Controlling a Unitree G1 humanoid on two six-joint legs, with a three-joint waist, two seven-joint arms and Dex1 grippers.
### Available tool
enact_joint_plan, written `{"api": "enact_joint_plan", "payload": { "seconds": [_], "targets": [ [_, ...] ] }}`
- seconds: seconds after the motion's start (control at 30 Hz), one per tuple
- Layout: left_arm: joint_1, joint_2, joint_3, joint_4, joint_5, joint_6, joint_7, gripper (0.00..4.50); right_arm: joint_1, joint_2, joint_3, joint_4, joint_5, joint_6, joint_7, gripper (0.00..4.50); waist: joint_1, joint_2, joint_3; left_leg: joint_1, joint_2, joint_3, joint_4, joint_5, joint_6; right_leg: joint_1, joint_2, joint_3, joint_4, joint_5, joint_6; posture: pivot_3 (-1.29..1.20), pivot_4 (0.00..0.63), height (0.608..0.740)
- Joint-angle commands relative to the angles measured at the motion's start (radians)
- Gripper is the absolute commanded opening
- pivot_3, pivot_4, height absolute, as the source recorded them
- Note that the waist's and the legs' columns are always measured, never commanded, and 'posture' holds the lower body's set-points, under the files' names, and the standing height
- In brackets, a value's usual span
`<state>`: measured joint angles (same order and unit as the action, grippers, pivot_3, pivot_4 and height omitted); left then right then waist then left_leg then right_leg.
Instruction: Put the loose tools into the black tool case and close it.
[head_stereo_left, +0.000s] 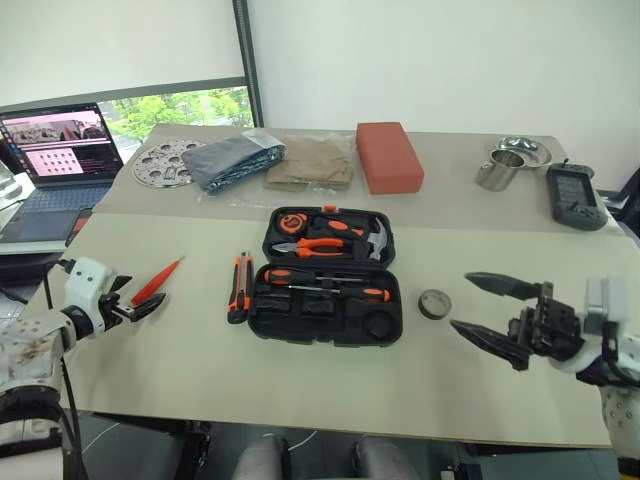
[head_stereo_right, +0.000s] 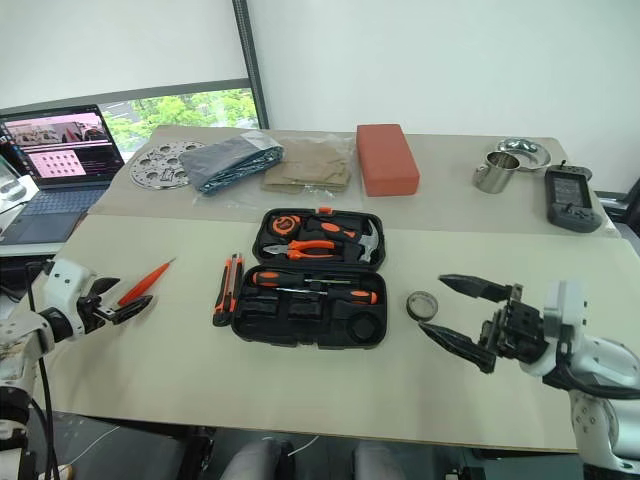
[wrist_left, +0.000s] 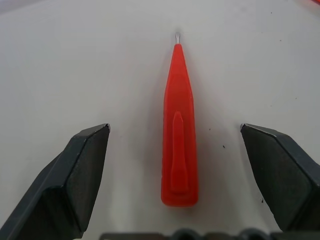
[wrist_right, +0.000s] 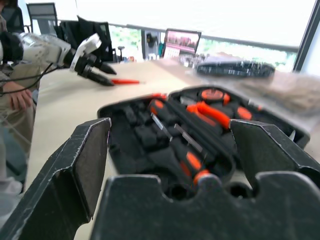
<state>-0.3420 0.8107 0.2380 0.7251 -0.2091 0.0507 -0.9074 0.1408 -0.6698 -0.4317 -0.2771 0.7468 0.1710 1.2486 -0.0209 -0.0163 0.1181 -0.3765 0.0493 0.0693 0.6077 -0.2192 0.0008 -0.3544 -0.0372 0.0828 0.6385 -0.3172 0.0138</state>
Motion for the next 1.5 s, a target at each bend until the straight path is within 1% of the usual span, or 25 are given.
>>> {"api": "enact_joint_plan", "payload": {
  "seconds": [0.03, 0.2, 0.23, 0.3, 0.33, 0.37, 0.4, 0.47, 0.5, 0.57, 0.7, 0.83, 0.9, 1.0, 1.07, 1.13, 1.2, 1.27, 1.4, 1.5],
  "targets": [
    [-0.05, 0.003, -0.024, 0.062, 0.026, 0.009, -0.004, 4.5, 0.025, -0.018, -0.069, -0.058, 0.048, -0.004, 0.0, 4.4, 0.004, 0.001, 0.0, 0.0, 0.0, 0.0, 0.0, 0.0, 0.0, 0.0, 0.0, 0.0, 0.0, 0.0, 0.0, 0.0, 0.15, 0.74],
    [-0.082, 0.003, -0.046, 0.116, 0.036, 0.027, -0.034, 4.5, 0.057, -0.019, -0.08, -0.084, 0.058, 0.006, -0.015, 4.4, 0.006, 0.001, -0.001, 0.002, 0.0, 0.0, 0.0, 0.0, 0.0, 0.001, 0.0, 0.0, 0.001, 0.0, 0.0, 0.0, 0.15, 0.74],
    [-0.087, 0.001, -0.046, 0.123, 0.034, 0.033, -0.04, 3.94, 0.063, -0.014, -0.082, -0.093, 0.061, 0.007, -0.023, 4.5, 0.006, 0.001, -0.001, 0.002, 0.0, 0.001, 0.0, 0.0, 0.0, 0.001, 0.0, 0.0, 0.001, 0.0, 0.0, 0.0, 0.15, 0.74],
    [-0.093, 0.0, -0.046, 0.133, 0.03, 0.04, -0.051, 3.33, 0.077, -0.006, -0.086, -0.111, 0.065, 0.009, -0.039, 4.5, 0.006, 0.002, -0.001, 0.002, 0.0, 0.001, 0.0, 0.0, 0.0, 0.001, 0.001, 0.0, 0.002, 0.0, 0.0, 0.0, 0.15, 0.74],
    [-0.095, 0.0, -0.047, 0.136, 0.03, 0.041, -0.056, 2.91, 0.084, -0.004, -0.086, -0.117, 0.066, 0.009, -0.043, 4.5, 0.005, 0.002, -0.001, 0.002, 0.0, 0.001, 0.0, 0.0, 0.0, 0.001, 0.001, 0.0, 0.002, 0.0, 0.0, 0.0, 0.15, 0.74],
    [-0.097, -0.001, -0.045, 0.14, 0.027, 0.046, -0.059, 2.68, 0.089, -0.004, -0.086, -0.121, 0.066, 0.007, -0.045, 4.5, 0.004, 0.002, -0.001, 0.002, 0.0, 0.001, 0.0, 0.0, 0.0, 0.001, 0.001, 0.0, 0.002, 0.0, 0.0, 0.0, 0.15, 0.74],
    [-0.1, -0.002, -0.041, 0.143, 0.022, 0.054, -0.061, 2.22, 0.093, -0.004, -0.086, -0.124, 0.067, 0.006, -0.047, 4.5, 0.003, 0.002, -0.001, 0.003, 0.0, 0.001, 0.0, 0.0, 0.0, 0.001, 0.001, 0.0, 0.002, 0.0, 0.0, 0.0, 0.15, 0.74],
    [-0.107, -0.003, -0.032, 0.144, 0.01, 0.077, -0.063, 1.6, 0.102, -0.006, -0.085, -0.13, 0.068, 0.004, -0.051, 4.5, 0.003, 0.002, -0.001, 0.003, 0.0, 0.001, 0.0, 0.0, 0.0, 0.001, 0.002, 0.001, 0.003, 0.0, 0.0, 0.0, 0.15, 0.74],
    [-0.111, -0.003, -0.028, 0.139, 0.004, 0.088, -0.067, 1.06, 0.105, -0.008, -0.086, -0.132, 0.068, 0.003, -0.052, 4.5, 0.003, 0.002, -0.001, 0.003, 0.0, 0.001, 0.0, 0.0, 0.0, 0.001, 0.002, 0.001, 0.003, 0.0, 0.0, 0.0, 0.15, 0.74],
    [-0.125, -0.006, -0.016, 0.122, -0.016, 0.116, -0.081, 0.5, 0.109, -0.011, -0.088, -0.134, 0.071, 0.003, -0.057, 4.5, 0.003, 0.002, -0.001, 0.003, 0.0, 0.001, 0.001, 0.0, 0.0, 0.001, 0.002, 0.001, 0.003, 0.0, 0.001, 0.0, 0.15, 0.74],
    [-0.154, -0.014, 0.005, 0.063, -0.053, 0.133, -0.105, 0.46, 0.116, -0.013, -0.094, -0.138, 0.076, 0.002, -0.062, 4.5, 0.007, 0.001, -0.001, 0.002, 0.0, 0.001, 0.001, 0.0, 0.0, 0.001, 0.002, 0.001, 0.002, 0.0, 0.001, 0.0, 0.15, 0.74],
    [-0.194, -0.026, 0.011, -0.046, -0.11, 0.174, -0.154, 0.46, 0.121, -0.016, -0.101, -0.141, 0.088, 0.01, -0.071, 4.5, 0.012, -0.002, -0.001, -0.002, 0.0, 0.0, 0.002, 0.0, 0.0, 0.0, 0.002, -0.002, 0.001, 0.0, 0.001, 0.0, 0.15, 0.74],
    [-0.213, -0.032, -0.009, -0.115, -0.124, 0.186, -0.183, 0.46, 0.122, -0.02, -0.104, -0.138, 0.09, 0.011, -0.07, 4.5, 0.012, -0.002, -0.001, -0.003, 0.0, 0.0, 0.003, 0.0, 0.0, 0.0, 0.002, -0.003, 0.001, 0.0, 0.001, 0.0, 0.15, 0.74],
    [-0.246, -0.04, -0.053, -0.249, -0.165, 0.237, -0.271, 0.46, 0.12, -0.015, -0.095, -0.134, 0.088, 0.008, -0.069, 4.5, 0.009, -0.002, -0.001, -0.003, 0.0, 0.0, 0.002, 0.0, 0.0, 0.0, 0.002, -0.003, 0.0, 0.0, 0.001, 0.0, 0.15, 0.74],
    [-0.279, -0.051, -0.1, -0.341, -0.177, 0.266, -0.316, 0.46, 0.119, -0.007, -0.081, -0.14, 0.086, 0.009, -0.075, 4.5, 0.009, -0.001, -0.002, -0.003, 0.0, 0.0, 0.002, 0.0, 0.0, 0.0, 0.003, -0.003, 0.0, 0.0, 0.001, 0.0, 0.15, 0.74],
    [-0.293, -0.055, -0.128, -0.391, -0.178, 0.278, -0.344, 0.46, 0.118, -0.004, -0.075, -0.143, 0.084, 0.008, -0.078, 4.5, 0.009, -0.001, -0.002, -0.003, -0.001, 0.0, 0.003, 0.0, 0.0, 0.001, 0.004, -0.002, 0.0, 0.0, 0.001, 0.0, 0.15, 0.74],
    [-0.308, -0.069, -0.223, -0.482, -0.158, 0.25, -0.43, 0.46, 0.122, -0.005, -0.076, -0.138, 0.078, 0.002, -0.073, 4.5, 0.007, -0.001, -0.002, -0.004, 0.0, 0.0, 0.003, 0.0, 0.0, 0.001, 0.007, 0.001, -0.001, 0.0, 0.001, 0.0, 0.15, 0.74],
    [-0.319, -0.079, -0.3, -0.528, -0.126, 0.211, -0.487, 0.46, 0.124, -0.008, -0.077, -0.132, 0.072, -0.002, -0.069, 4.5, 0.006, 0.0, -0.003, -0.005, 0.0, 0.0, 0.003, 0.0, 0.0, 0.001, 0.011, 0.006, -0.003, 0.0, 0.001, 0.0, 0.15, 0.74],
    [-0.364, -0.122, -0.452, -0.493, -0.001, 0.061, -0.542, 0.46, 0.119, -0.013, -0.068, -0.131, 0.059, -0.006, -0.066, 4.5, 0.005, 0.002, -0.003, -0.006, 0.0, 0.0, 0.004, 0.0, 0.0, 0.001, 0.015, 0.012, -0.005, 0.0, 0.0, 0.0, 0.15, 0.74],
    [-0.406, -0.164, -0.527, -0.394, 0.082, -0.039, -0.55, 0.46, 0.116, -0.011, -0.064, -0.144, 0.058, -0.004, -0.079, 4.5, 0.005, 0.002, -0.003, -0.007, -0.001, 0.0, 0.004, 0.0, 0.0, 0.002, 0.016, 0.013, -0.005, 0.0, 0.0, 0.0, 0.15, 0.74]
  ]
}}
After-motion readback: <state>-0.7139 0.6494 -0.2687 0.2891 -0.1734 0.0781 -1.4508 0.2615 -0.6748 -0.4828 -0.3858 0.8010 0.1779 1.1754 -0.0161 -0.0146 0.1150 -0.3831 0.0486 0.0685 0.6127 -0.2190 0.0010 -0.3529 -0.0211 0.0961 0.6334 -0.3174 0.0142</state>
